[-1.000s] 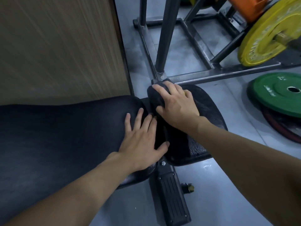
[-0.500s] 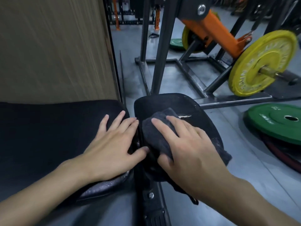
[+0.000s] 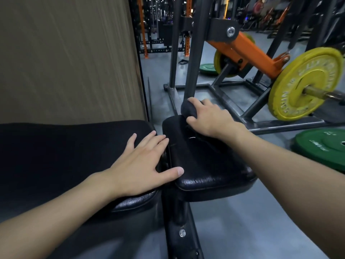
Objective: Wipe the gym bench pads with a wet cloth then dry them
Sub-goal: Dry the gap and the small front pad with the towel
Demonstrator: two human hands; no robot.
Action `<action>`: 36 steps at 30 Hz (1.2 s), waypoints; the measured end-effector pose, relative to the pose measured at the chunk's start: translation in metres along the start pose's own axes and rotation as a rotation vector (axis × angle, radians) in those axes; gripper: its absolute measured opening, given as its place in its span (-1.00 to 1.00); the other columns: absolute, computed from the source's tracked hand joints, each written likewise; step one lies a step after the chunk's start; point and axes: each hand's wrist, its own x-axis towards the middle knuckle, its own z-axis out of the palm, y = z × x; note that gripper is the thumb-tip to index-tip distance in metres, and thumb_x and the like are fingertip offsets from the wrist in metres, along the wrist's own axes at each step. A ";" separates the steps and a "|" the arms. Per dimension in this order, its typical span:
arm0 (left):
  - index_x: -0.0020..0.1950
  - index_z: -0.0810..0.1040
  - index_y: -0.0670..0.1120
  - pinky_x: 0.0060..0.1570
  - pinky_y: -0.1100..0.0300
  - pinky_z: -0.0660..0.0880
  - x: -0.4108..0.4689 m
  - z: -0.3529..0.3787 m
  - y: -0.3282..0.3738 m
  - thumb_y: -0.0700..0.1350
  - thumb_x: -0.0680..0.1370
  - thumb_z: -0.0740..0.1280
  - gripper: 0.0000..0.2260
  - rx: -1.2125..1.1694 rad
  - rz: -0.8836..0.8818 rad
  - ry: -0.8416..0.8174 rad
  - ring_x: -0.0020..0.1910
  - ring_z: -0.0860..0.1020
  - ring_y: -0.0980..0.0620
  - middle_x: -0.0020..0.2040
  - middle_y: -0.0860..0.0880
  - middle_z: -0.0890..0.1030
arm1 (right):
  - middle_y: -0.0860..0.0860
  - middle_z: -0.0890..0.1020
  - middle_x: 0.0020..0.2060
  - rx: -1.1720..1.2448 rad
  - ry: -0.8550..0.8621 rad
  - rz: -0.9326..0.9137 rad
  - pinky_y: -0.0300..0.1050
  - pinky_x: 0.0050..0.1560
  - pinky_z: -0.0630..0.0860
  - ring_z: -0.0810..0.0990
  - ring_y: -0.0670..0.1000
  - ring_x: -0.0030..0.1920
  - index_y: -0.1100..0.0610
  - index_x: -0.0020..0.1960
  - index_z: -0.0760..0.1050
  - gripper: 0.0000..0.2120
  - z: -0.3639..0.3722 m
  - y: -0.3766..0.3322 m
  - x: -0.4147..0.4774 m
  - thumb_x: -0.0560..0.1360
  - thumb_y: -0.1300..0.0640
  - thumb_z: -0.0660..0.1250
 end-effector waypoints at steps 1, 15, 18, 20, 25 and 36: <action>0.62 0.01 -0.01 0.53 -0.15 -0.20 -0.001 0.001 0.000 0.60 0.32 -0.19 0.02 -0.004 -0.001 0.008 0.57 -0.19 0.17 0.62 0.13 0.00 | 0.11 0.39 0.35 -0.011 0.013 -0.008 0.25 0.21 0.40 0.42 0.26 0.29 -0.16 0.48 0.11 -0.44 0.001 0.000 -0.010 0.49 -0.13 0.11; 0.62 0.00 -0.02 0.52 -0.17 -0.20 0.002 0.000 0.001 0.60 0.32 -0.20 0.03 0.008 0.006 0.005 0.57 -0.18 0.17 0.62 0.12 0.00 | 0.05 0.34 0.37 0.036 0.066 0.093 0.19 0.20 0.41 0.39 0.22 0.32 -0.21 0.47 0.10 -0.42 -0.013 0.029 -0.070 0.49 -0.11 0.19; 0.62 0.01 -0.02 0.52 -0.18 -0.20 0.002 0.000 0.001 0.56 0.33 -0.18 0.00 -0.007 0.002 0.009 0.57 -0.18 0.17 0.62 0.11 0.01 | 0.15 0.32 0.37 0.095 -0.007 0.226 0.25 0.22 0.39 0.40 0.32 0.28 -0.20 0.47 0.06 -0.43 -0.015 0.042 -0.028 0.50 -0.13 0.16; 0.61 0.02 -0.03 0.52 -0.19 -0.20 0.001 -0.001 0.002 0.55 0.35 -0.15 -0.02 -0.014 0.003 0.014 0.58 -0.16 0.16 0.62 0.10 0.03 | 0.18 0.29 0.41 0.079 -0.033 0.297 0.25 0.23 0.36 0.39 0.35 0.30 -0.15 0.49 0.05 -0.42 -0.014 0.040 -0.015 0.51 -0.11 0.13; 0.60 0.08 -0.08 0.51 -0.22 -0.19 0.002 -0.002 0.003 0.51 0.40 -0.07 -0.06 -0.026 0.015 0.034 0.58 -0.12 0.16 0.61 0.06 0.07 | 0.14 0.26 0.45 -0.139 -0.006 0.157 0.28 0.27 0.29 0.31 0.31 0.39 -0.13 0.49 0.09 -0.43 -0.004 -0.021 -0.017 0.51 -0.09 0.13; 0.56 0.24 -0.02 0.52 -0.20 -0.18 -0.003 -0.001 -0.003 0.42 0.42 -0.07 -0.17 -0.096 0.046 0.077 0.57 -0.06 0.18 0.59 0.10 0.17 | 0.08 0.28 0.47 -0.071 0.051 0.057 0.24 0.31 0.35 0.35 0.25 0.39 -0.20 0.53 0.05 -0.38 -0.003 0.006 -0.041 0.52 -0.09 0.18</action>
